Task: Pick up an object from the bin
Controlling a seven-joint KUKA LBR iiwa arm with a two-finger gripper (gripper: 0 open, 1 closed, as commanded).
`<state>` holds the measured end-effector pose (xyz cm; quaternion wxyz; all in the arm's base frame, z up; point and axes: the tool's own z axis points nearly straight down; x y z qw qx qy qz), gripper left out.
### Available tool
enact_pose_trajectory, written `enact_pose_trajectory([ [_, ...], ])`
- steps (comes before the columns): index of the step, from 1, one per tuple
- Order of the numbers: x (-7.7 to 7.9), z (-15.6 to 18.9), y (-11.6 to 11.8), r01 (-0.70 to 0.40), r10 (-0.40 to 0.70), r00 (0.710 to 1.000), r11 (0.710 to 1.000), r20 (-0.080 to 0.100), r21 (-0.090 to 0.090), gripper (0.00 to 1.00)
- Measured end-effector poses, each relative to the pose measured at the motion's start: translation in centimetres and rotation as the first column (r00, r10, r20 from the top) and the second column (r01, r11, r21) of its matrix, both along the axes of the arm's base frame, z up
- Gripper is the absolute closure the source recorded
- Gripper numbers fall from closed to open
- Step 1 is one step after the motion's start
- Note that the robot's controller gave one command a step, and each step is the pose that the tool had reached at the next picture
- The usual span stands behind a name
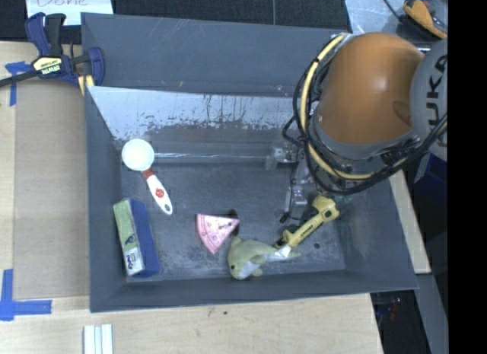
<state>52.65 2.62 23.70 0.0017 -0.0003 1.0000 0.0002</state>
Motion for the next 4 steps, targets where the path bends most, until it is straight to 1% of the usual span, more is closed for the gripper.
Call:
enact_pose_trajectory([
  [1, -1.6, -11.5, -6.3, -0.185, 0.185, 0.983, 0.983, 0.004, -0.002, 0.0],
  [2, -1.9, -8.8, -9.0, -0.438, 0.438, 0.899, 0.899, 0.01, -0.005, 0.0],
  [3, 0.5, -12.4, -11.0, -0.605, 0.605, 0.796, 0.796, -0.001, -0.003, 0.0],
  [4, 1.2, -16.6, -12.7, -0.636, 0.636, 0.771, 0.771, 0.011, -0.01, 0.0],
])
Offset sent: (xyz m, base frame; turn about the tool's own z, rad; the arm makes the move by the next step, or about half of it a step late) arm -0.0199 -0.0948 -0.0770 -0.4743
